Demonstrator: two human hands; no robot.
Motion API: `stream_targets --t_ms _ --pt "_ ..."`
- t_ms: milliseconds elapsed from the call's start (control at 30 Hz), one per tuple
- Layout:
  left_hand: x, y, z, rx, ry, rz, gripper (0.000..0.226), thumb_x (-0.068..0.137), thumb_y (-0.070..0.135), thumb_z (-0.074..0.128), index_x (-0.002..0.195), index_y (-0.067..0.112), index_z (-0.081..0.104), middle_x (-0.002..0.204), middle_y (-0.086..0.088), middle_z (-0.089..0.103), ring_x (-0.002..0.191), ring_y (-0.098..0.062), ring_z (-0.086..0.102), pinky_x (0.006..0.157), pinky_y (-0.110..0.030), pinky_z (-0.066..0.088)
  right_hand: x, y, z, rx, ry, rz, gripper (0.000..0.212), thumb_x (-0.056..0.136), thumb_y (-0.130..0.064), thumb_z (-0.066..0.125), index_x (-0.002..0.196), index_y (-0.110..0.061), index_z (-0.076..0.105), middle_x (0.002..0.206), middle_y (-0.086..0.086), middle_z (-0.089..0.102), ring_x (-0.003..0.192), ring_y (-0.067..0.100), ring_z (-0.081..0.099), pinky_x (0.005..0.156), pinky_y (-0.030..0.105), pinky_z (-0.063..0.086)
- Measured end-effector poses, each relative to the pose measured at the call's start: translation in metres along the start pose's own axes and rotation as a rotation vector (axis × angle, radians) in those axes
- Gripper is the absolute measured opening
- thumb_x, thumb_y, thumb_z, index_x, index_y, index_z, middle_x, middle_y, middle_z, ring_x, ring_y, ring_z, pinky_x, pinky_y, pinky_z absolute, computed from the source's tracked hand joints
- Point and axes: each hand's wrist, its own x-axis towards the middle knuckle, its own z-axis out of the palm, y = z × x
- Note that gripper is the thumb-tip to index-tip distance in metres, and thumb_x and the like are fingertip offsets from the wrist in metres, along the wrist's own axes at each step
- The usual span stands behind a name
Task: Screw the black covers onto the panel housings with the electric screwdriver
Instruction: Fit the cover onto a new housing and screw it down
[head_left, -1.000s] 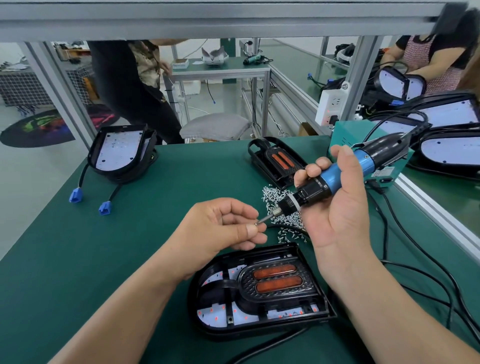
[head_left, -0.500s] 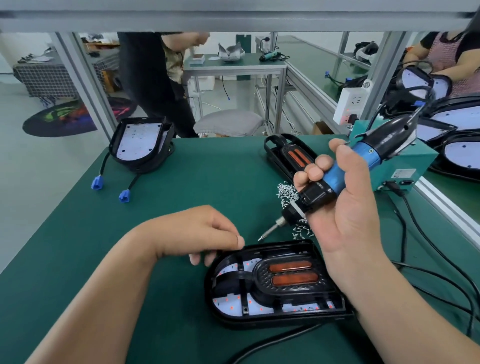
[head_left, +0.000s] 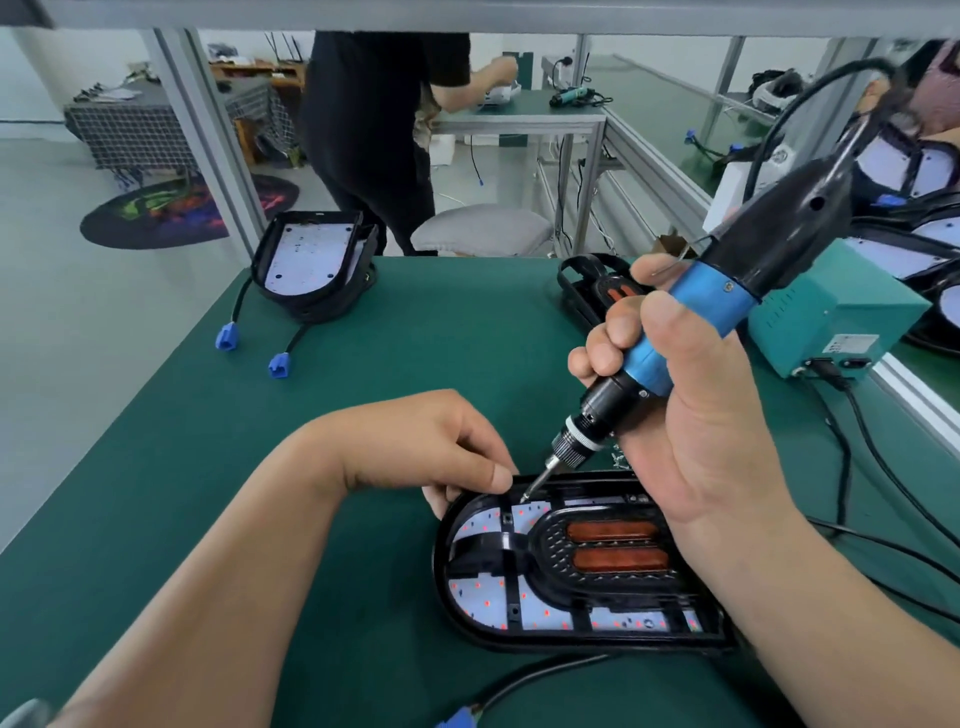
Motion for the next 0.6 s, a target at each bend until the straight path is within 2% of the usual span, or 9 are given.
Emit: stream_targets --t_ms 300,467,600 --pt "0.001 -0.002 0.002 0.011 0.014 -0.018 0.018 0.095 0.025 0.068 0.103 0.017 0.082 0.089 -0.011 0.077 0.076 -0.015 0.068 0.069 -0.028 0.061 0.001 0.009 0.003 -0.042 -0.007 0.040 0.028 0.091 -0.018 0.068 0.117 -0.016 0.057 0.080 0.003 0.051 0.068 0.019 0.053 0.076 0.038 0.051" --pt "0.002 -0.002 0.002 0.024 0.015 -0.019 0.015 0.101 0.018 0.067 0.104 0.015 0.081 0.097 -0.019 0.077 0.079 -0.017 0.069 0.071 -0.030 0.061 0.000 0.011 0.002 -0.047 -0.018 0.031 0.029 0.092 -0.018 0.067 0.118 -0.016 0.057 0.080 0.003 0.054 0.069 0.020 0.054 0.076 0.038 0.051" --pt "0.002 -0.001 0.002 0.024 0.019 -0.027 0.015 0.100 0.018 0.066 0.103 0.015 0.081 0.087 -0.009 0.077 0.076 -0.015 0.069 0.069 -0.028 0.060 -0.001 0.011 0.002 -0.062 -0.033 0.032 0.026 0.092 -0.018 0.067 0.117 -0.017 0.058 0.080 0.003 0.053 0.068 0.020 0.054 0.076 0.039 0.051"
